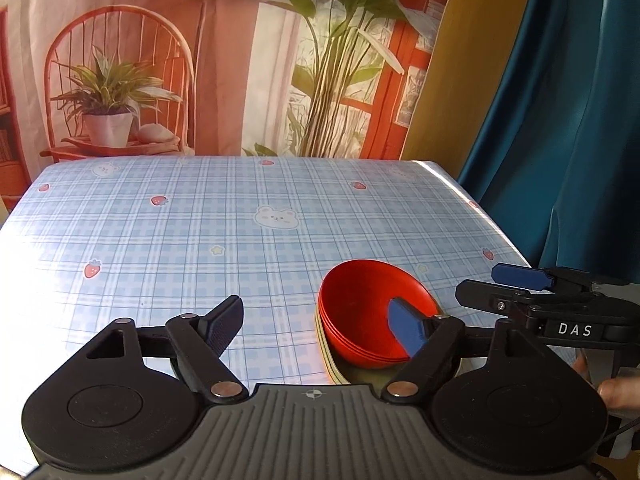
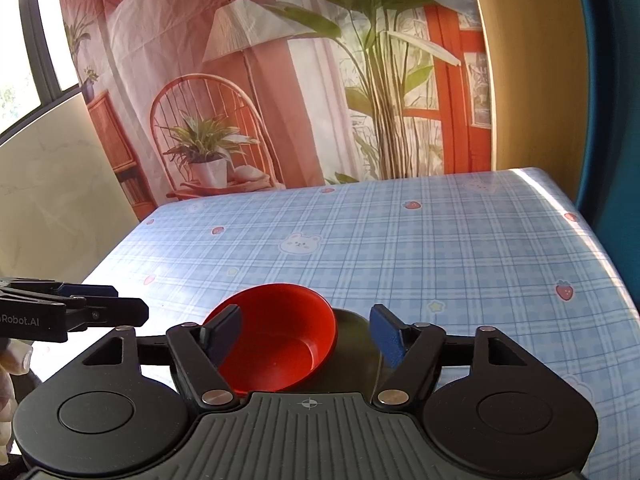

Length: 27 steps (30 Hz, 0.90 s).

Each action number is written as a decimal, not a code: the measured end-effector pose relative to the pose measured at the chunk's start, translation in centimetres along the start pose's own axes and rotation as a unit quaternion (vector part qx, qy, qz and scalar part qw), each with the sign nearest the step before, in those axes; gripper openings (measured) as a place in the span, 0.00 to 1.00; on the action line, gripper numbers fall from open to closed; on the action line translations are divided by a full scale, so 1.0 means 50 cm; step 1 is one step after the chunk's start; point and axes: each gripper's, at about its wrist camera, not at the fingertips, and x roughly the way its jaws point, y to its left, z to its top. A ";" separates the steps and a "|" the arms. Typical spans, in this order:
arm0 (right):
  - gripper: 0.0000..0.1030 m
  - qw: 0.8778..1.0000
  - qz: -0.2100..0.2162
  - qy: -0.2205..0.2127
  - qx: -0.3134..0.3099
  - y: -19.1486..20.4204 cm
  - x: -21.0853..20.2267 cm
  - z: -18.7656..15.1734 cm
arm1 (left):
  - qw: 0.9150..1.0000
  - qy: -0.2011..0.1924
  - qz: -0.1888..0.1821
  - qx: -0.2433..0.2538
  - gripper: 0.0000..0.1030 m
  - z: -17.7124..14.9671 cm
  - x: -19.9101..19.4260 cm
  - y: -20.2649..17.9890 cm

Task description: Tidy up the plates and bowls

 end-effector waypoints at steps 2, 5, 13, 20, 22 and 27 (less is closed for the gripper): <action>0.85 1.000 -0.009 -0.005 -0.005 0.009 -0.027 0.003 | 1.000 -0.015 0.008 0.002 0.91 -0.002 -0.031 -0.001; 0.95 1.000 -0.016 -0.013 -0.014 0.027 -0.068 0.009 | 0.999 -0.038 0.014 -0.002 0.98 0.000 -0.073 0.000; 1.00 0.998 -0.039 -0.035 -0.026 0.085 -0.158 0.019 | 0.995 -0.077 0.056 0.030 1.00 -0.010 -0.181 -0.026; 1.00 0.997 -0.046 -0.050 -0.034 0.129 -0.219 0.016 | 0.992 -0.110 0.060 0.008 1.00 -0.024 -0.266 -0.015; 1.00 0.997 -0.050 -0.052 -0.031 0.137 -0.233 0.014 | 0.992 -0.114 0.050 -0.007 1.00 -0.028 -0.285 -0.008; 1.00 0.994 -0.065 -0.074 -0.037 0.150 -0.268 0.002 | 0.988 -0.131 0.075 -0.018 1.00 -0.038 -0.314 -0.010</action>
